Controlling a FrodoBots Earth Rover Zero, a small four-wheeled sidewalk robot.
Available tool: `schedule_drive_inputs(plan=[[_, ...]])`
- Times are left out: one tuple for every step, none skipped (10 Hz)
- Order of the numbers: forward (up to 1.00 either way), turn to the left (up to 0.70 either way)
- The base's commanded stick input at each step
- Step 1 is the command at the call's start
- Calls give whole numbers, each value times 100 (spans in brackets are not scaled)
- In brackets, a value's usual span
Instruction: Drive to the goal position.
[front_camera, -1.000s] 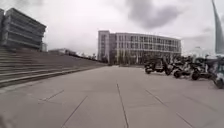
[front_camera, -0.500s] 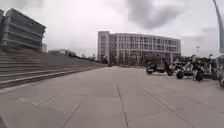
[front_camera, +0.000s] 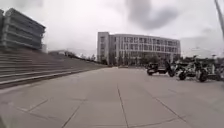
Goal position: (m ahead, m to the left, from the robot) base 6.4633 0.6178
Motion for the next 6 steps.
schedule_drive_inputs(plan=[[45,0],[45,0],[45,0],[45,0],[45,-5],[45,-11]])
